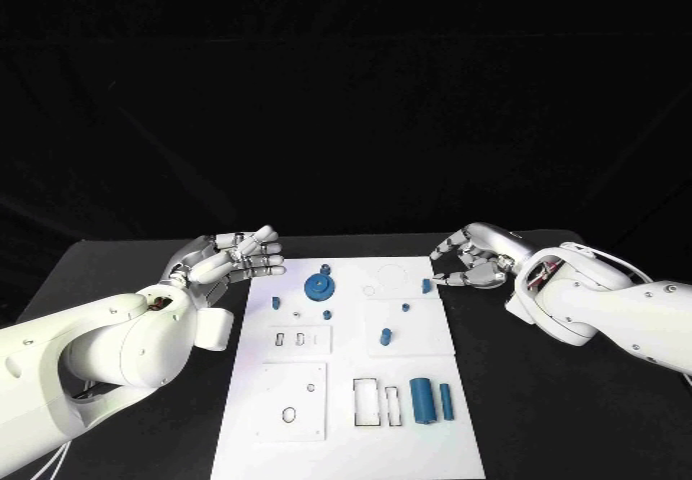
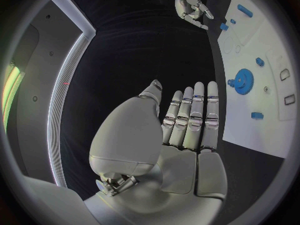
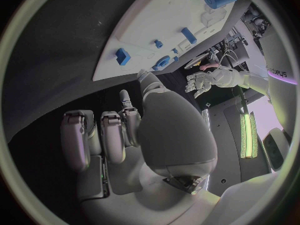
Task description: Assemble the parts on the task board
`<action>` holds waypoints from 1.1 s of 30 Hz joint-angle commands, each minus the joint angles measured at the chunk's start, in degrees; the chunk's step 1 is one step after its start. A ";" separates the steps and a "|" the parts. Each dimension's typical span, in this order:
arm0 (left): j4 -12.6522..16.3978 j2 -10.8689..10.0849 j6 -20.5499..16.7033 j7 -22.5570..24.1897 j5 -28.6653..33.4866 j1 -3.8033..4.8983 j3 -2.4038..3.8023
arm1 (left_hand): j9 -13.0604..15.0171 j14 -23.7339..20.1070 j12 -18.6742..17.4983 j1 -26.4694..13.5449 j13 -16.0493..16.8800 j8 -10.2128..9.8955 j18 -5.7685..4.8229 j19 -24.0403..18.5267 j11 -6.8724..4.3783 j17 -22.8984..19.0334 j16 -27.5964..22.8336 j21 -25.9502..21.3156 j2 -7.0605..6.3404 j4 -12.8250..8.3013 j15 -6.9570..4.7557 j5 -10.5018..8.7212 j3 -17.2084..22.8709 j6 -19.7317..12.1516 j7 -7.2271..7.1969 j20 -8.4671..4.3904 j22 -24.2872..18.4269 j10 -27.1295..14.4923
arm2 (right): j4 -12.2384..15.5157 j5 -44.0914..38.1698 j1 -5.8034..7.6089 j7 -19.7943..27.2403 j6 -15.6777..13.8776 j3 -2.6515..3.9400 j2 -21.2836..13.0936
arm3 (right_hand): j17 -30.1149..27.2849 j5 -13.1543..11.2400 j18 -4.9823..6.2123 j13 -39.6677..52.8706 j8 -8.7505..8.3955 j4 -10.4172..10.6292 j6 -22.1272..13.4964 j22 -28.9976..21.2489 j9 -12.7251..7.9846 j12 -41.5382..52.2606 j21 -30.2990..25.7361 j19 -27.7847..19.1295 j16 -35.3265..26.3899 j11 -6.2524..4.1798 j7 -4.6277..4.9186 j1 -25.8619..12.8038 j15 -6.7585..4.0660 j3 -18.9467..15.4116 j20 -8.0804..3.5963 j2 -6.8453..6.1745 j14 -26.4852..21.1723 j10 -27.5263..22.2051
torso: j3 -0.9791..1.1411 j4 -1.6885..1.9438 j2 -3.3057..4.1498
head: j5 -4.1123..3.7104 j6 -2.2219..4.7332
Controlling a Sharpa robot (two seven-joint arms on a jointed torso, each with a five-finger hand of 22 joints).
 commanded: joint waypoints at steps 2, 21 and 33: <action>0.02 0.15 1.30 0.21 0.05 0.04 0.01 | -0.07 -0.09 -0.23 0.21 -0.05 -0.19 0.48 -0.55 0.21 0.08 -0.34 0.36 0.35 -0.25 0.16 -0.03 -0.26 0.10 0.27 0.03 0.09 -0.04 | -1.02 -1.02 -0.41 2.09 2.63 -0.03 0.01 | 14.23 0.17 0.06 5.26 -0.34 -0.25 -0.26 11.07 -0.10 -0.37 0.04 2.33 0.36 0.14 0.32 0.76 -0.25 -0.03 -0.08 -0.01 5.86 -0.38 | 0.06 0.17 0.05 | 0.12 -0.28; 0.10 0.01 1.31 0.19 0.05 0.04 0.01 | -0.07 -0.08 -0.26 0.32 -0.05 -0.22 0.49 -0.60 0.20 0.09 -0.36 0.39 0.38 -0.32 0.16 -0.02 -0.24 0.12 0.26 0.05 0.10 -0.02 | -3.95 -2.73 -2.71 -1.20 1.18 -0.06 3.23 | 14.56 0.31 -0.03 5.47 -0.50 0.17 -0.21 11.35 -0.15 -0.16 0.29 2.58 0.51 0.24 0.39 0.10 -0.14 -0.39 0.01 0.26 5.95 -0.19 | 0.04 0.07 0.05 | 0.24 -0.86; 0.14 -0.09 1.38 0.13 0.05 0.04 0.01 | -0.07 -0.08 -0.26 0.32 -0.05 -0.22 0.49 -0.60 0.20 0.09 -0.36 0.39 0.38 -0.32 0.16 -0.02 -0.24 0.12 0.26 0.05 0.10 -0.02 | -4.94 -2.79 -3.43 -2.03 0.56 -0.07 4.84 | 14.69 0.64 -0.07 5.79 -0.31 0.44 0.58 11.53 -0.05 0.17 0.44 2.74 0.57 0.14 0.26 -0.08 -0.18 -0.31 0.03 1.12 5.98 0.11 | 0.07 0.07 0.01 | 0.14 -1.24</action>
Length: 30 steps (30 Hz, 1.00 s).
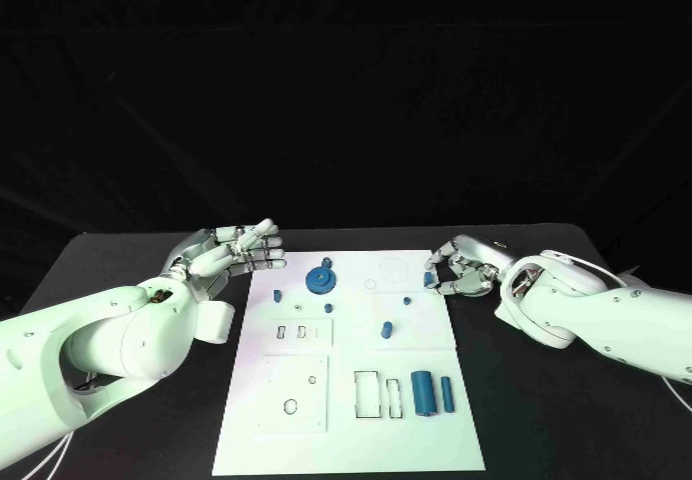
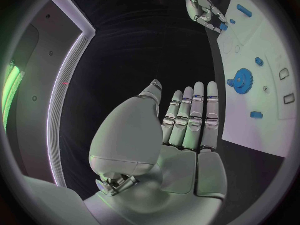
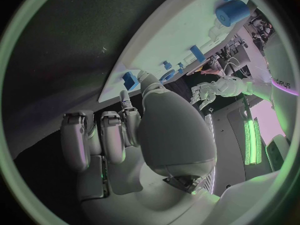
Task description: Assemble the parts on the task board
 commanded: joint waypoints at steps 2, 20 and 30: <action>0.15 0.01 1.13 0.18 0.05 0.05 0.03 | -0.07 -0.08 -0.26 0.32 -0.05 -0.22 0.49 -0.39 0.20 0.06 -0.37 0.39 0.38 -0.16 0.16 -0.02 -0.08 0.12 0.26 -0.16 0.06 -0.02 | -0.43 -0.85 -0.22 -0.99 -0.50 -0.01 0.43 | 14.76 0.33 -0.09 5.88 -0.04 0.25 0.70 11.60 0.02 0.24 0.26 2.79 0.40 0.10 -0.11 0.06 -0.20 -0.01 0.02 0.68 5.99 0.18 | 0.02 0.01 -0.02 | 0.05 -0.09; 0.14 -0.01 1.23 0.05 0.05 0.05 0.03 | -0.07 -0.08 -0.26 0.32 -0.05 -0.22 0.49 -0.39 0.20 0.06 -0.37 0.39 0.38 -0.16 0.16 -0.02 -0.08 0.12 0.26 -0.16 0.06 -0.02 | -0.91 -0.83 -0.51 -1.23 -0.65 -0.01 1.20 | 15.09 0.28 -0.26 6.70 0.65 -0.08 3.07 12.18 0.27 1.05 0.78 3.28 0.55 -0.40 -0.70 0.72 -0.59 0.94 -0.26 2.10 6.08 0.93 | 0.07 -0.01 -0.01 | 0.28 -0.42; 0.13 -0.08 1.34 -0.10 0.05 0.05 0.03 | -0.06 -0.07 -0.35 0.51 -0.04 -0.29 0.50 -0.51 0.19 0.11 -0.44 0.46 0.47 -0.27 0.15 -0.03 -0.04 0.15 0.26 -0.12 0.10 0.02 | -0.99 -0.78 -0.54 -1.22 -1.25 0.00 1.24 | 15.09 0.45 -0.38 7.06 1.32 -0.44 4.71 12.55 0.47 1.39 1.13 3.61 0.55 -0.99 -1.38 1.30 -1.06 1.79 -0.62 2.94 6.08 1.26 | 0.08 0.02 -0.01 | 0.29 -0.52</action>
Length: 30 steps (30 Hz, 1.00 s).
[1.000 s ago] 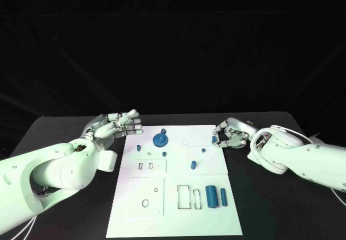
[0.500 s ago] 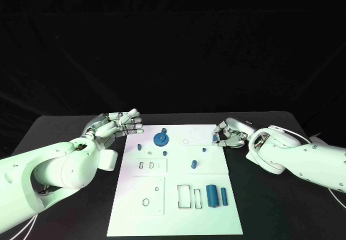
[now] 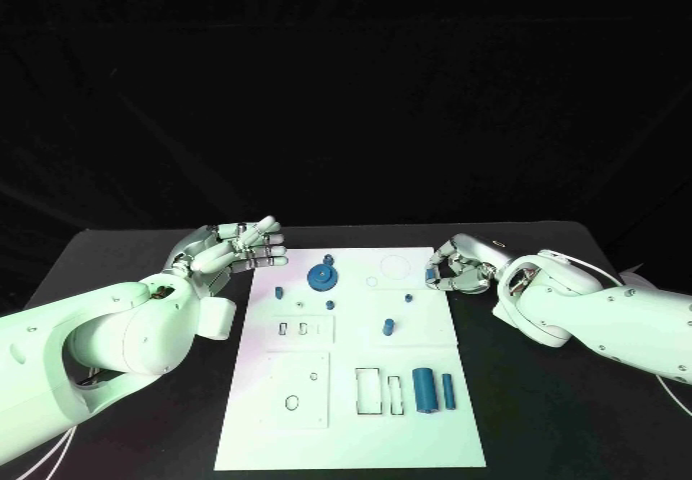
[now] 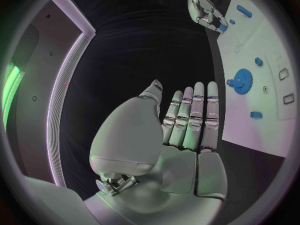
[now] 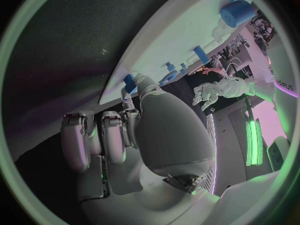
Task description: Assemble the parts on the task board
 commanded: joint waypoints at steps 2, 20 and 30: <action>0.13 -0.02 1.18 0.09 0.05 0.05 0.03 | -0.06 -0.07 -0.35 0.21 -0.04 -0.29 0.50 -0.30 0.19 0.05 -0.20 0.21 0.17 -0.28 0.15 -0.03 -0.04 0.15 0.26 0.08 0.05 0.02 | -0.02 -0.61 -0.06 -0.12 -0.53 0.00 0.06 | 15.10 0.10 -0.42 7.20 0.18 -0.21 0.72 12.66 0.08 0.33 0.43 3.78 0.33 -0.18 -0.13 0.23 -0.53 0.72 -0.68 0.91 5.87 0.46 | 0.01 0.00 0.02 | -0.01 -0.05; 0.01 -0.12 1.18 0.05 0.05 0.05 0.03 | -0.06 -0.07 -0.35 0.21 -0.04 -0.29 0.50 -0.30 0.19 0.05 -0.20 0.21 0.17 -0.28 0.15 -0.03 -0.04 0.15 0.26 0.08 0.05 0.02 | 1.76 -1.63 -0.13 -0.12 -8.19 0.05 -0.03 | 15.10 -1.99 -0.85 8.78 2.09 -1.18 4.38 13.93 0.84 1.78 1.72 4.94 0.33 -1.76 -1.93 0.73 -1.94 3.86 -2.02 2.83 5.87 1.97 | 0.03 0.02 -0.10 | 0.28 -0.09; -0.52 0.06 1.30 -0.11 0.05 0.04 -0.02 | -0.06 -0.09 -0.43 0.22 -0.04 -0.35 0.50 -0.37 0.21 0.07 -0.25 0.25 0.20 -0.28 0.16 -0.03 -0.06 0.13 0.29 0.10 0.07 0.00 | 9.62 -3.89 1.54 -3.46 -9.12 0.25 0.42 | 15.10 -1.24 -0.94 8.88 2.15 -0.65 4.40 14.18 0.92 1.83 1.98 5.18 0.33 -1.87 -2.05 -0.48 -2.06 4.06 -2.19 2.73 5.87 2.06 | -0.13 -0.02 -0.48 | 1.00 -0.28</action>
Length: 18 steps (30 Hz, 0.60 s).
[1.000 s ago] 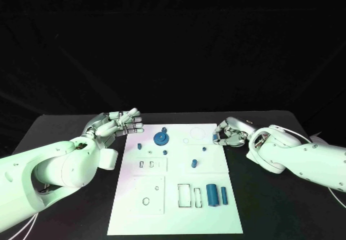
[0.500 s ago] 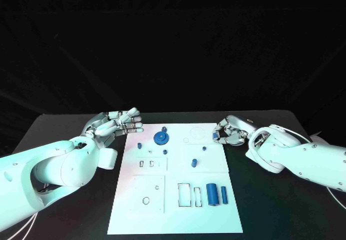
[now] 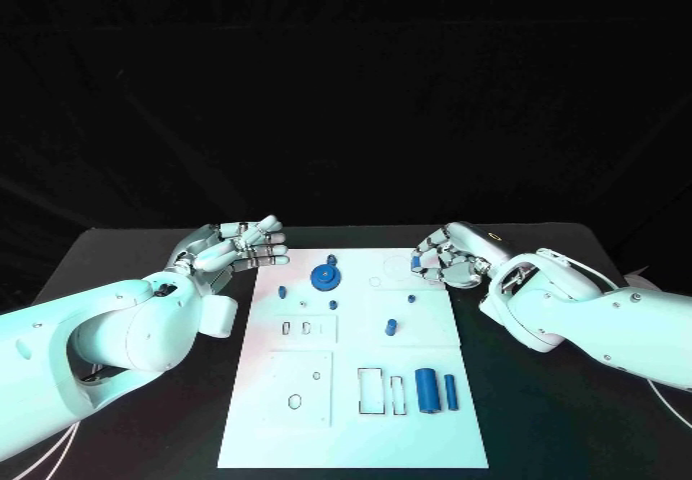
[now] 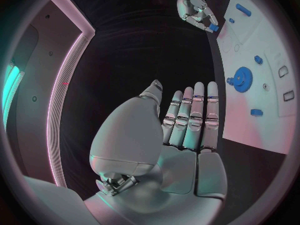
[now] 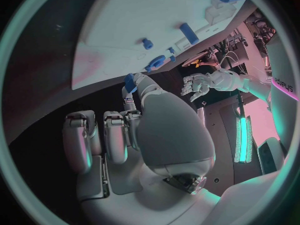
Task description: Assemble the parts on the task board
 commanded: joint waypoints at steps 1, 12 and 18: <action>-0.15 0.26 1.19 0.08 0.05 0.04 0.01 | -0.06 -0.09 -0.20 0.22 -0.04 -0.35 0.50 -0.37 0.21 0.09 -0.26 0.27 0.21 -0.28 0.16 -0.03 -0.06 0.13 0.29 0.10 0.08 0.00 | 2.36 -2.69 0.35 -2.44 -1.07 0.00 1.22 | 15.07 0.20 -0.94 8.84 0.32 0.30 1.05 14.20 0.77 0.28 0.38 5.03 0.33 -0.24 -0.69 -0.67 -0.32 0.01 -0.47 -0.05 5.97 1.44 | -0.14 -0.01 -0.29 | 0.37 -0.30; -2.40 2.25 1.51 0.23 0.05 0.04 0.00 | -0.06 -0.09 -0.20 0.22 -0.04 -0.35 0.50 -0.37 0.21 0.09 -0.26 0.27 0.21 -0.28 0.16 -0.03 -0.06 0.13 0.29 0.10 0.08 0.00 | 4.42 -5.62 -0.07 -6.24 5.20 -0.49 10.16 | 15.07 -1.73 -0.87 8.81 0.26 0.86 0.81 14.02 0.81 0.21 0.16 4.85 0.33 -0.28 -0.73 -1.65 -0.36 0.43 -0.55 0.54 5.97 1.42 | -0.54 0.36 -1.14 | 2.77 -2.08; -3.42 3.03 1.59 0.25 0.05 0.04 0.00 | -0.06 -0.09 -0.20 0.22 -0.04 -0.35 0.50 -0.37 0.21 0.09 -0.26 0.27 0.21 -0.28 0.16 -0.03 -0.06 0.13 0.29 0.10 0.08 0.00 | 3.11 -7.36 -1.41 -9.53 8.77 -0.82 14.59 | 15.07 -2.45 -0.76 8.62 0.17 1.08 0.59 13.75 0.82 0.00 -0.15 4.57 0.33 -0.21 -0.62 -2.18 -0.34 0.47 -0.56 0.54 5.97 1.27 | -0.79 0.42 -1.40 | 3.64 -2.78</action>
